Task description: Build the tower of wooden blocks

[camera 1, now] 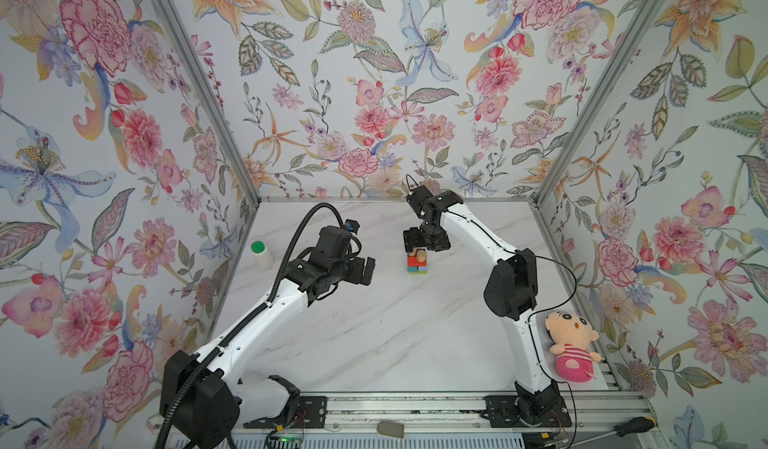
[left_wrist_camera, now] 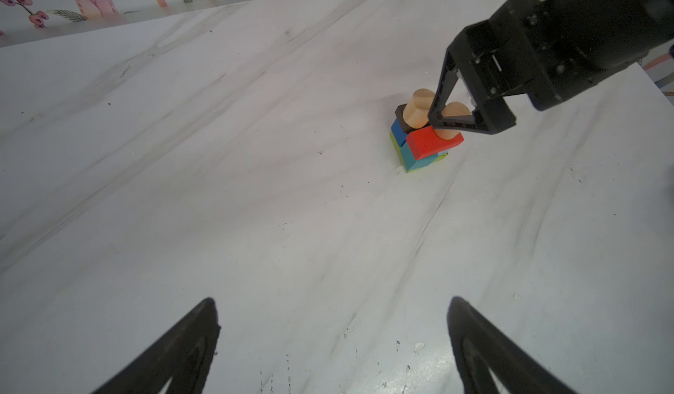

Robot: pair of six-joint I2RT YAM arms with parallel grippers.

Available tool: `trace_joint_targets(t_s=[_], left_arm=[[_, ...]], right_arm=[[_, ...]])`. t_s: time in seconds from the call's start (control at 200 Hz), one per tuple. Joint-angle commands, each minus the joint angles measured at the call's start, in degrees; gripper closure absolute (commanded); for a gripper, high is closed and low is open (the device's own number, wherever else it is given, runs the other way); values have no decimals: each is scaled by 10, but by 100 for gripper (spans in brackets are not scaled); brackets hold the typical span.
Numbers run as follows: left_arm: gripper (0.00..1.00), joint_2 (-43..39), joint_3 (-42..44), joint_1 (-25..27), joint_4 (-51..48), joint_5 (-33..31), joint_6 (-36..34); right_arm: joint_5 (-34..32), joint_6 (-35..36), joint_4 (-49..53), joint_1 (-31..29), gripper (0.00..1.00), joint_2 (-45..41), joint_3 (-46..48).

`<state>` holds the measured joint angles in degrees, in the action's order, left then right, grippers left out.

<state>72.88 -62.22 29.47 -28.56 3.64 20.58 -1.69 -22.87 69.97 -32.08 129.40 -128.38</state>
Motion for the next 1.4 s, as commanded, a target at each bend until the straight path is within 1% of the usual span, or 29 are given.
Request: trace_joint_targets(t_s=[0.0,0.125,0.375,0.53,0.701,0.811,0.926,1.031,1.116,1.211,1.296,1.351,1.396], left_arm=[[1,-7,-27,-15,-14,-29,-16],[1,-18,-35,-20,-12,-49,-32],[1,-64,-21,-24,6,-137,-57],[1,-121,26,-24,49,-186,-51],[1,-165,71,-24,80,-234,-34],[1,-185,100,-24,98,-256,-21],[1,-205,129,-23,111,-300,0],[1,-228,162,-24,135,-324,11],[1,-249,200,-24,171,-340,11],[1,-262,241,-24,216,-366,-4],[1,-254,263,-24,248,-397,-18],[1,-246,275,-25,274,-413,-40],[1,-234,287,-24,300,-439,-56]], right_arm=[[3,2,21,13,0,-73,-8],[-18,5,20,25,1,-130,33],[-59,16,18,45,1,-261,165],[-84,12,9,51,1,-349,275],[-62,-4,-36,68,1,-459,403],[-64,-7,-50,83,1,-518,462],[-63,3,-63,108,1,-568,519],[-58,10,-77,132,1,-612,565],[-56,14,-96,151,1,-653,599],[-64,27,-135,163,1,-704,641],[-85,46,-168,164,1,-744,677],[-85,69,-194,163,1,-768,707],[-89,76,-220,160,1,-798,732]])
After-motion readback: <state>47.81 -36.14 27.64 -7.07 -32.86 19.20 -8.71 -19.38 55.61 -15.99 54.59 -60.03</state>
